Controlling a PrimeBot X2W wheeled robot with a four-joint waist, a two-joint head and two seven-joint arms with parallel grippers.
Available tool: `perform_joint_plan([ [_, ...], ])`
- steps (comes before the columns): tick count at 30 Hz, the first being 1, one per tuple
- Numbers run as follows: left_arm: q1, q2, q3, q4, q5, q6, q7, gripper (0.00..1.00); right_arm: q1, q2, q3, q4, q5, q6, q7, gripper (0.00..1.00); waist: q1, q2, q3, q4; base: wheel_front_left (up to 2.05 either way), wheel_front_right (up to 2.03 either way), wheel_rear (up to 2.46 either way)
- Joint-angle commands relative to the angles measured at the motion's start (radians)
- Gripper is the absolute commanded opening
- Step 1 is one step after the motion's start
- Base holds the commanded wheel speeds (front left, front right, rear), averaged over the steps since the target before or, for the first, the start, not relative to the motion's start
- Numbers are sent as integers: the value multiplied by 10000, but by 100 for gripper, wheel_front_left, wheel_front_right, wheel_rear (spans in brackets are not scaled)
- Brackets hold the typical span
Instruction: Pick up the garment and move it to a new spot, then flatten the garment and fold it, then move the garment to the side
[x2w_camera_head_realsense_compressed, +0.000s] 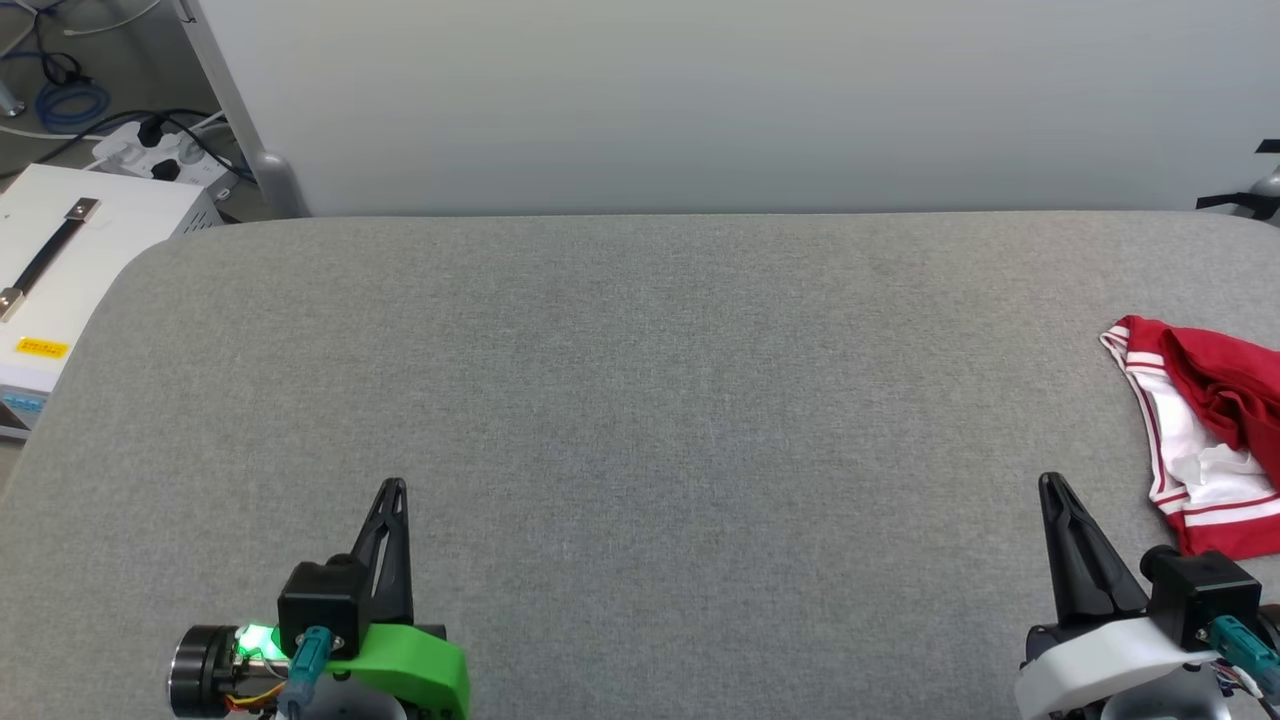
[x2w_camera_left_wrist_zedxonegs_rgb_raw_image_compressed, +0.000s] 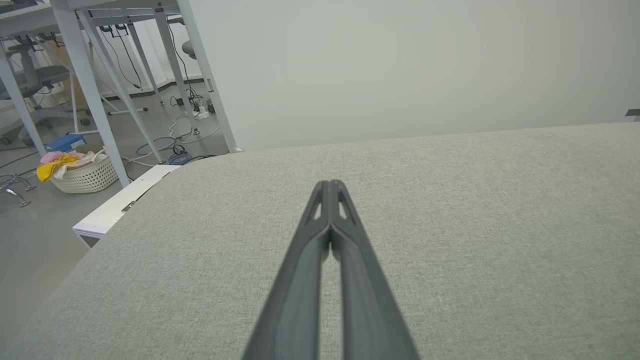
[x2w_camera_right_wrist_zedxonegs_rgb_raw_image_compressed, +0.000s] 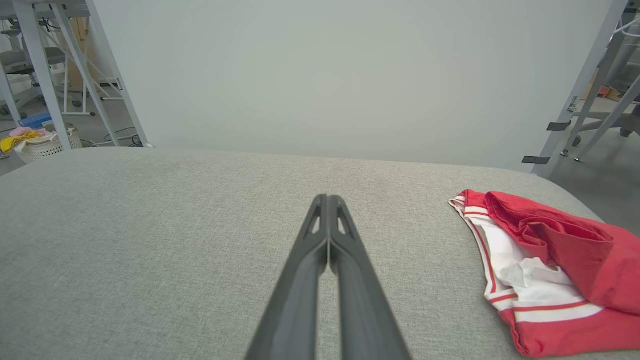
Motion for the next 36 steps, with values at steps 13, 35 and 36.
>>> perform_joint_plan([
  [13,-297,-179,226,-32,163,-178,288,0,-332,55,58,95,-235,-5,307,0,0,0,-38,-24,0,0,0],
  [35,-425,-363,527,-42,256,-383,728,0,-552,102,122,189,-496,-7,751,0,0,0,-100,-63,0,0,0],
  [36,-430,-371,539,-43,260,-391,746,0,-561,104,125,193,-507,-7,769,0,0,0,-102,-65,0,0,0],
])
